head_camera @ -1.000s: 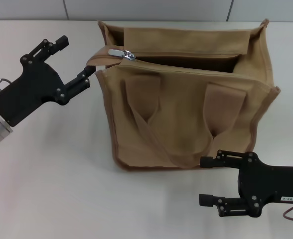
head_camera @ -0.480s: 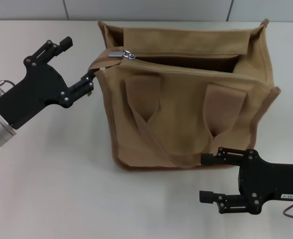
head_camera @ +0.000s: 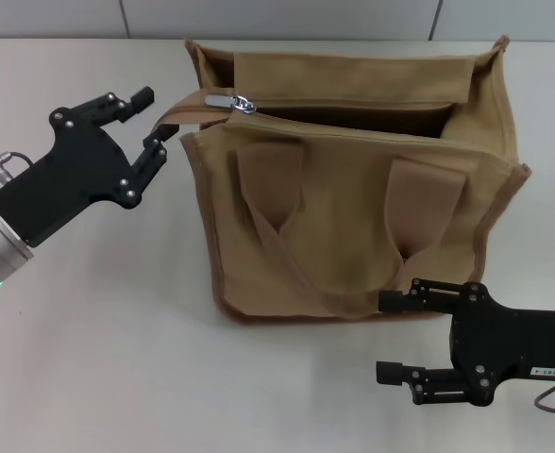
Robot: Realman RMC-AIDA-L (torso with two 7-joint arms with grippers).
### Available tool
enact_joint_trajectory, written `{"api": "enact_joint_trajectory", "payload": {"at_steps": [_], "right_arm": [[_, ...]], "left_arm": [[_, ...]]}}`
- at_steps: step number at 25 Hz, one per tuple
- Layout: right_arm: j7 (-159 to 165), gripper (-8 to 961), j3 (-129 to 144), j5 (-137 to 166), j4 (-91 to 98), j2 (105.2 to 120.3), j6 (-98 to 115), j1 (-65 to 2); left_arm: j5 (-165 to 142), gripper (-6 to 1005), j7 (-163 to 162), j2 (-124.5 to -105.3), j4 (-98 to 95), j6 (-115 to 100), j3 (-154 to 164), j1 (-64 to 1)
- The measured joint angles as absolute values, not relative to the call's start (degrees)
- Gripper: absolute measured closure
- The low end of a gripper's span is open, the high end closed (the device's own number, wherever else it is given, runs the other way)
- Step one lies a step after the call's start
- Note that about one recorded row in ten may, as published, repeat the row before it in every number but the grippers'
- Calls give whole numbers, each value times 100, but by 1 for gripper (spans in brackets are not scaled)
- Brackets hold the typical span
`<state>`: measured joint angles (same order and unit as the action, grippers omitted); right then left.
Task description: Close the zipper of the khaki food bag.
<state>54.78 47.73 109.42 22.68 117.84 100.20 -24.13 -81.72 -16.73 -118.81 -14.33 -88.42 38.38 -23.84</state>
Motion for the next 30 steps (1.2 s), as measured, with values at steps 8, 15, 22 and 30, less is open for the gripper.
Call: {"api": "enact_joint_trajectory", "payload": {"at_steps": [8,15,22,30], "right_arm": [[5469,177,4772,10942,2258,11796,10020,-2417],[5467,178,4763,10942,2250,11809,10059,-2413],[5466,178,4761,10941,2232,11814,10063,-2413],[5466,178,4523,10866,2249,11812,10302,-2365]], "left_arm": [[-8174,694,-1508,-11890,-1422,-8947,3910,-2409],[-8139,931,-1446,-11891,-1427,-9244,3868,-2427],[-8133,991,-1351,-11892,-1434,-9366,3890,-2537],[-8129,991,-1203,-11892,-1424,-9429,3873,-2554]]}}
